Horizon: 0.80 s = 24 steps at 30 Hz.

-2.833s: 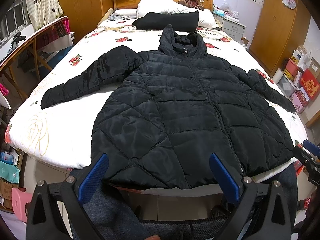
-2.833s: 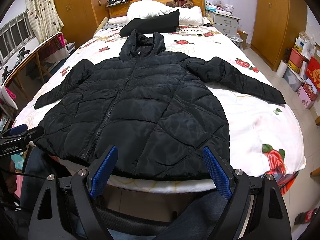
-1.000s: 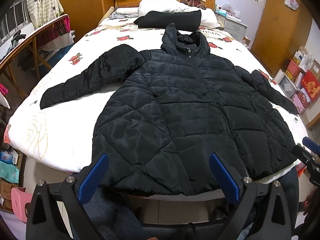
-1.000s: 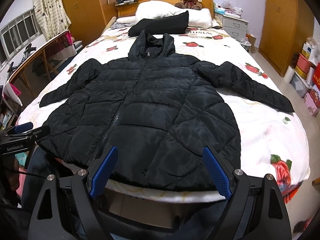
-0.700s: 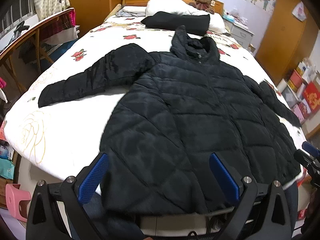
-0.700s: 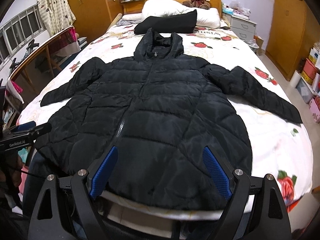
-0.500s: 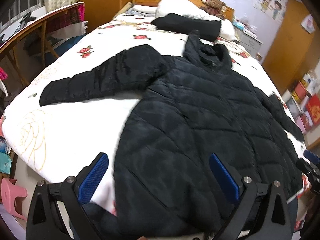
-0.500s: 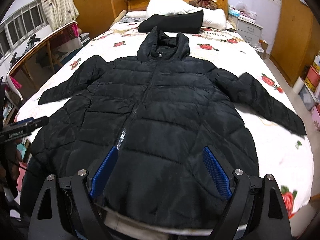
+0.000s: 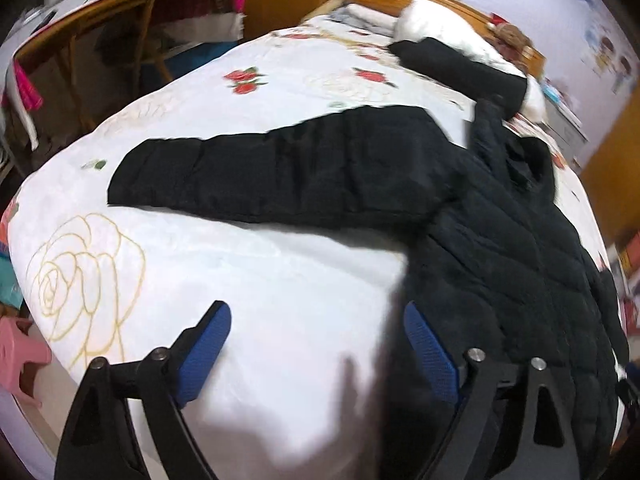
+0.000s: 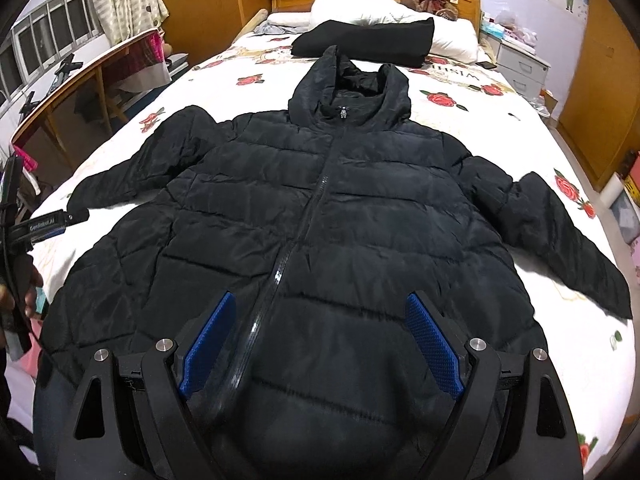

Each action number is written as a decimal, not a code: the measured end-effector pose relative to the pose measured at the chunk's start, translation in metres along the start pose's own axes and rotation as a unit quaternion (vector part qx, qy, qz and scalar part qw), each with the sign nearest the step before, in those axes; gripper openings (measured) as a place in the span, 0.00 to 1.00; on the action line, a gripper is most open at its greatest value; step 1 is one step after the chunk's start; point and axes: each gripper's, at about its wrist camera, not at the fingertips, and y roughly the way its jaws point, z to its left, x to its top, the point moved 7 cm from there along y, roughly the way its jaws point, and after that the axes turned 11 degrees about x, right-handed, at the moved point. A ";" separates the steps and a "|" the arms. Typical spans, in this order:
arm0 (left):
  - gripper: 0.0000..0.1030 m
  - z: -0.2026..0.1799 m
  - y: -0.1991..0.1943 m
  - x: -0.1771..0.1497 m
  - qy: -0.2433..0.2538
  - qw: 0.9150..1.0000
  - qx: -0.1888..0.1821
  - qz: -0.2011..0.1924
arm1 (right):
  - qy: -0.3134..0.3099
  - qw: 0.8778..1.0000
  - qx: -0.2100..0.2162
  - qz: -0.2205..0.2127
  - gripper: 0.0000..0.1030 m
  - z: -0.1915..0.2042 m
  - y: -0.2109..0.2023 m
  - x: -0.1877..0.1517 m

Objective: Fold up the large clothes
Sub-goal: 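Grasp the black jacket sleeve cuff with the left tool and lift it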

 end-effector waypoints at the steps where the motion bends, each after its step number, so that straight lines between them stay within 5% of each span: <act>1: 0.85 0.004 0.006 0.003 -0.006 1.000 0.002 0.003 | 0.000 1.000 0.000 0.002 0.85 -0.001 0.004 0.002; 15: 0.83 0.090 0.092 0.051 -0.165 0.986 0.028 0.026 | 0.011 0.999 -0.016 0.029 0.85 -0.022 0.045 0.011; 24: 0.63 0.122 0.133 0.065 -0.217 0.974 0.053 0.026 | 0.018 0.998 -0.026 0.049 0.85 -0.034 0.065 0.009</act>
